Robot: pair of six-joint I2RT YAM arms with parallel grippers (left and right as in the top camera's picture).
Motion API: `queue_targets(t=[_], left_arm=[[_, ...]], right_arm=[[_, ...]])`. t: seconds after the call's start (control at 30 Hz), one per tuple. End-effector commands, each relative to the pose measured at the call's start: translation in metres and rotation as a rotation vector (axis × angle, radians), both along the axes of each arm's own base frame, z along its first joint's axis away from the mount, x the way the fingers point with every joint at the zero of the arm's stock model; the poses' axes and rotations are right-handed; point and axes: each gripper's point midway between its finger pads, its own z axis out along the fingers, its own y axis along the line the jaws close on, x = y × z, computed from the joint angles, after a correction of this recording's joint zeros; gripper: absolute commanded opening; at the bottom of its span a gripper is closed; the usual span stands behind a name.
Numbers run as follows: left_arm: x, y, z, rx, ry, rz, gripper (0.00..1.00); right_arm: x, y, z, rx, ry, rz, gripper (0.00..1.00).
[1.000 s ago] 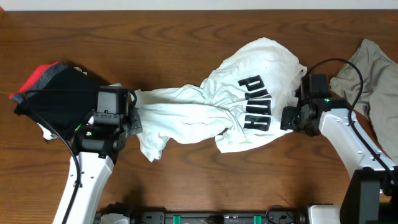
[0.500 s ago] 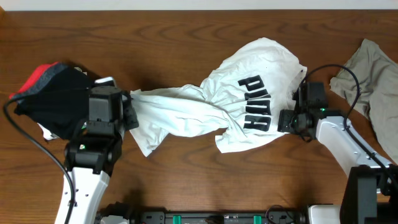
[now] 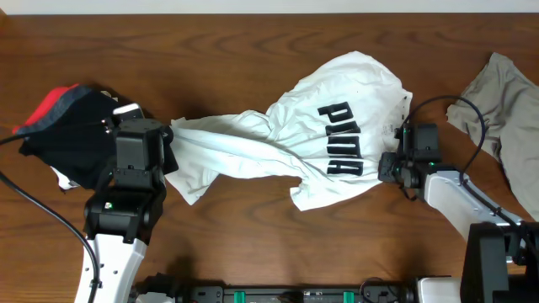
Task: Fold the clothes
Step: 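Pull the t-shirt apart, left gripper left, right gripper right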
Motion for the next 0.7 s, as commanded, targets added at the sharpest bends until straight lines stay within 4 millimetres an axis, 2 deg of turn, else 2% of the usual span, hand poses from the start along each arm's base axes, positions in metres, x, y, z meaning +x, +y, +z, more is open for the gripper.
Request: queue_targets(t=[0.0,0.03,0.17,0.3,0.4,0.53,0.67], left_arm=[[0.001,0.006,0.015,0.02,-0.038,0.027,0.06],[0.0,0.006,0.015,0.021,-0.035,0.027,0.06],[-0.001,0.007,0.014,0.021,-0.029,0.027,0.06],[-0.001,0.006,0.014,0.019,-0.028,0.025,0.06],[0.0,0.005,0.013,0.018,-0.027,0.023,0.06],[0.0,0.003,0.013,0.004,-0.027,0.013,0.06],[0.0,0.002,0.012,0.002,-0.023,0.01,0.06]], right_arm=[[-0.017,-0.002,-0.014,-0.004,0.05,-0.006,0.05],[-0.02,-0.006,-0.015,-0.025,0.063,-0.014,0.01],[-0.023,-0.032,-0.014,-0.112,0.073,-0.119,0.01],[-0.008,-0.06,0.0,-0.127,0.027,-0.216,0.01],[0.019,-0.072,0.029,-0.122,-0.048,-0.2,0.01],[0.058,-0.069,0.084,-0.107,-0.16,-0.122,0.01],[0.075,-0.063,0.121,-0.07,-0.191,-0.102,0.01]])
